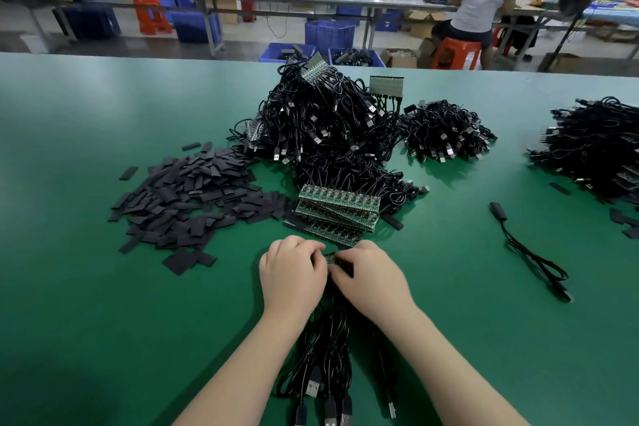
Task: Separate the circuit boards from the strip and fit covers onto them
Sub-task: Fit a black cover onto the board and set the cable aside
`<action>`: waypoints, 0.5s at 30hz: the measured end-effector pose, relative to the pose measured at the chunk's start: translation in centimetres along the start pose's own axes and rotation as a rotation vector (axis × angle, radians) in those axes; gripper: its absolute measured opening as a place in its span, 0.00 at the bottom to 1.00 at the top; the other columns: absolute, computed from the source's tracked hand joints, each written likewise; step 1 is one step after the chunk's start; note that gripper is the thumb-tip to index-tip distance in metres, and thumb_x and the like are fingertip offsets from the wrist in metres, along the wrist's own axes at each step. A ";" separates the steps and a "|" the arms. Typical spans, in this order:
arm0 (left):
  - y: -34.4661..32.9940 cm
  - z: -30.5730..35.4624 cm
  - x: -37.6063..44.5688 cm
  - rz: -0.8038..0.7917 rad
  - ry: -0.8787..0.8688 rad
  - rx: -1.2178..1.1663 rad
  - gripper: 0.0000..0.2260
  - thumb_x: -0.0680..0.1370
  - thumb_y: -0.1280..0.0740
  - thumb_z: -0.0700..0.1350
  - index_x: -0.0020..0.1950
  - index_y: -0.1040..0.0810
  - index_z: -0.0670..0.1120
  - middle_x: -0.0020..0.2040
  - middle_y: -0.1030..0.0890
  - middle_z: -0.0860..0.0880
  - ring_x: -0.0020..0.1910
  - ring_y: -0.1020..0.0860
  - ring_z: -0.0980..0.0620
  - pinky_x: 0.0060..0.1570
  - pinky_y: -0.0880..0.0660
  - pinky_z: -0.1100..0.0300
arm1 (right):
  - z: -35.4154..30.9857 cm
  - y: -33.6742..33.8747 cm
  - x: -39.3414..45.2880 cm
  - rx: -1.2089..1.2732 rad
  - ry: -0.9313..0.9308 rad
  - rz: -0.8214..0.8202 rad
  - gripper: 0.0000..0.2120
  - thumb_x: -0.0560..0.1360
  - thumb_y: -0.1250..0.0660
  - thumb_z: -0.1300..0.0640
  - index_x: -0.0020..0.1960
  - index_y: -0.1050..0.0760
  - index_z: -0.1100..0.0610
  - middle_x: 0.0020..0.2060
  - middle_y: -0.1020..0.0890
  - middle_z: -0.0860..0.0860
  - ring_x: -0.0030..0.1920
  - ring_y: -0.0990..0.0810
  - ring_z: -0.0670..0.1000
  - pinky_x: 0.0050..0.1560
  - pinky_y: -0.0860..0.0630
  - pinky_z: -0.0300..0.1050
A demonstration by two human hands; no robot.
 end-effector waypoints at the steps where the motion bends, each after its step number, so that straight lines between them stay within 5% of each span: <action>1: -0.1 0.0 0.1 -0.003 -0.004 0.010 0.11 0.79 0.39 0.49 0.55 0.19 0.58 0.54 0.20 0.58 0.57 0.28 0.52 0.55 0.35 0.56 | -0.2 -0.3 0.0 0.032 -0.006 0.007 0.12 0.78 0.38 0.46 0.51 0.19 0.50 0.46 0.26 0.49 0.49 0.23 0.52 0.44 0.25 0.45; 7: -0.4 0.6 0.2 -0.016 -0.109 0.054 0.11 0.82 0.44 0.48 0.57 0.22 0.57 0.53 0.21 0.57 0.54 0.25 0.51 0.52 0.34 0.55 | 0.3 -0.2 0.5 0.267 -0.039 -0.027 0.14 0.75 0.32 0.54 0.60 0.19 0.50 0.53 0.17 0.46 0.56 0.20 0.48 0.56 0.25 0.42; 11: -0.5 0.5 0.3 -0.061 -0.151 -0.210 0.09 0.82 0.42 0.46 0.56 0.22 0.54 0.54 0.24 0.55 0.46 0.23 0.51 0.44 0.28 0.56 | 0.9 0.0 0.6 0.513 -0.092 0.015 0.12 0.74 0.28 0.52 0.57 0.20 0.47 0.41 0.17 0.40 0.43 0.20 0.36 0.41 0.30 0.27; 15: -0.2 0.1 0.2 -0.086 -0.109 -0.518 0.11 0.78 0.36 0.56 0.60 0.25 0.61 0.56 0.28 0.64 0.50 0.26 0.65 0.44 0.32 0.73 | 1.6 0.4 0.7 0.585 -0.053 0.025 0.06 0.74 0.27 0.54 0.50 0.17 0.46 0.37 0.16 0.43 0.37 0.21 0.39 0.40 0.27 0.34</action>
Point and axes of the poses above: each hand's wrist, its own x-axis towards the middle knuckle, its own y-axis out of the back of the hand, z = x × y, the point moved 4 cm from there along x, towards the middle knuckle
